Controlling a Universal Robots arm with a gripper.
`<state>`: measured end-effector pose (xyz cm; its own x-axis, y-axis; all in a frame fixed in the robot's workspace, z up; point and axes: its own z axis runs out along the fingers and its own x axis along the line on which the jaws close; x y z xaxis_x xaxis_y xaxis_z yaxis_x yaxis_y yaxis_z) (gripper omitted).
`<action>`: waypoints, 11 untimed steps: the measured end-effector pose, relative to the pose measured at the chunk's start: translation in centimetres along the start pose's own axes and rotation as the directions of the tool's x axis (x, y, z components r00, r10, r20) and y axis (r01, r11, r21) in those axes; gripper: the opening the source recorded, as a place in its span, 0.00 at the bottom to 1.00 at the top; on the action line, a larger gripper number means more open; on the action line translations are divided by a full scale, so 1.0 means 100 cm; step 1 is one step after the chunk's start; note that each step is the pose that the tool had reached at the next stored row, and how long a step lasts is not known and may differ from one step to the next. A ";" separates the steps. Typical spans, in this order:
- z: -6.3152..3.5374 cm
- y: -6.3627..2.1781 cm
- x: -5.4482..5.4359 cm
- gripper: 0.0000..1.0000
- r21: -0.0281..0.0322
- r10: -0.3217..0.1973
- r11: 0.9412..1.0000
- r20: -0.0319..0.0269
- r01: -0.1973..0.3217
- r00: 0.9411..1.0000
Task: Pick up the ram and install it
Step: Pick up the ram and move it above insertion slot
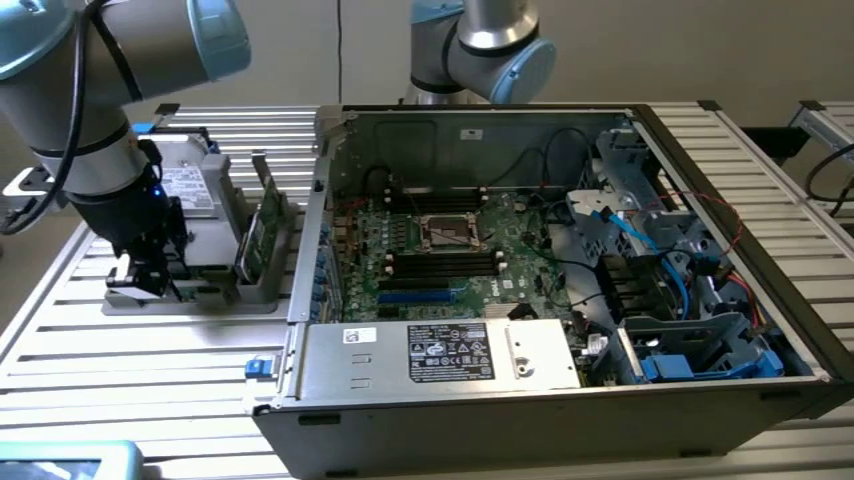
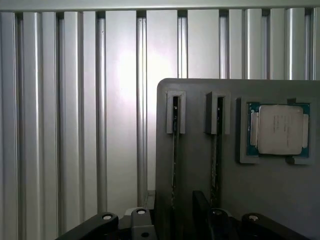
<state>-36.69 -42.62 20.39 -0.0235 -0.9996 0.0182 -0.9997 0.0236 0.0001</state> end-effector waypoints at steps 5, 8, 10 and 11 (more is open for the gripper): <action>0.0041 0.0000 0.000 0.42 0.000 0.000 1.000 -0.003 0.000 1.000; 0.0059 0.0001 0.000 0.42 0.000 0.000 1.000 -0.004 0.000 1.000; 0.0060 0.0001 0.000 0.40 0.000 0.000 1.000 -0.004 0.000 1.000; 0.0063 0.0000 0.000 0.34 0.000 0.000 1.000 -0.004 0.000 1.000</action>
<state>-36.69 -42.60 19.76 -0.0236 -0.9995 0.0222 -0.9997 0.0236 0.0001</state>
